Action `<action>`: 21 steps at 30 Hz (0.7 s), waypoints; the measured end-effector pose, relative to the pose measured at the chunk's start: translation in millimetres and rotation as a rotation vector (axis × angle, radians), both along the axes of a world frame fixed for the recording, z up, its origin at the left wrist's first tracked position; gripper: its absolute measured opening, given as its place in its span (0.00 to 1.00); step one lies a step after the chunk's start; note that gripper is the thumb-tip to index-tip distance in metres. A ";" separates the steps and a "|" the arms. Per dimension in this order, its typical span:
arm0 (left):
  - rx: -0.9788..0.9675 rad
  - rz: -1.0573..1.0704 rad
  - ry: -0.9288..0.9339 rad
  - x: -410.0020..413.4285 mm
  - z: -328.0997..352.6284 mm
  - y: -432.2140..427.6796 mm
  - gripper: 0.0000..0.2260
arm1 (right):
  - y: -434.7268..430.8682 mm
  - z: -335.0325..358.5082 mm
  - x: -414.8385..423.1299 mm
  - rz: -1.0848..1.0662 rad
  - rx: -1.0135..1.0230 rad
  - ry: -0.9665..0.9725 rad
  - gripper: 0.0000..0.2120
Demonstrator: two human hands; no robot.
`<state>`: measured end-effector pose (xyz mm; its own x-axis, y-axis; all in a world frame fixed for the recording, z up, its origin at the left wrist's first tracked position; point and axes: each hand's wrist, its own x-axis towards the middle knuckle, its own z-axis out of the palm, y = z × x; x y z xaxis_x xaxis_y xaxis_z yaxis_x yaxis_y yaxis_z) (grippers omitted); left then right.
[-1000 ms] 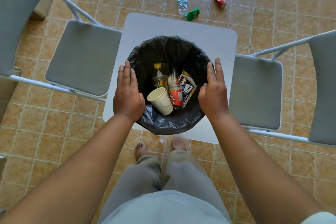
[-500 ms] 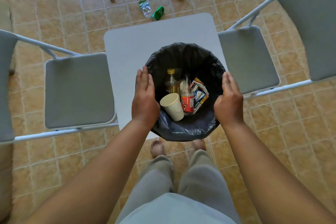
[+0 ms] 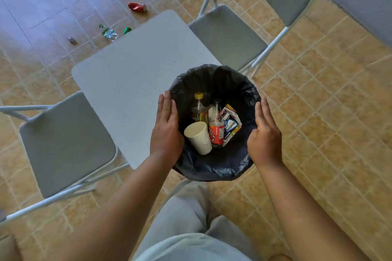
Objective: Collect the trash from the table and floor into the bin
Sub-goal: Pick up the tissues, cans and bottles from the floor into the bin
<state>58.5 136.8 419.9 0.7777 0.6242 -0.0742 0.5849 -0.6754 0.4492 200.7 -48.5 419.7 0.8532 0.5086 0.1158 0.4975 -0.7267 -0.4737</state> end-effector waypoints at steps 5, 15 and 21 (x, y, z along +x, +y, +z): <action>0.011 -0.125 0.008 -20.4 -7.5 -84.2 0.34 | -97.9 -7.9 -42.0 -0.115 0.002 0.017 0.31; -0.146 -0.442 0.154 -70.7 -137.2 -195.9 0.39 | -236.2 -110.9 -136.8 -0.387 -0.124 0.213 0.31; -0.167 -0.602 0.232 -76.6 -255.5 -203.6 0.41 | -250.1 -223.0 -178.0 -0.561 -0.147 0.277 0.32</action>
<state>-18.0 -66.8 164.4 0.9391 0.0514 -0.3398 0.2215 -0.8464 0.4843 22.7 -298.6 196.6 0.9825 -0.0297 -0.1838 -0.1034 -0.9081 -0.4059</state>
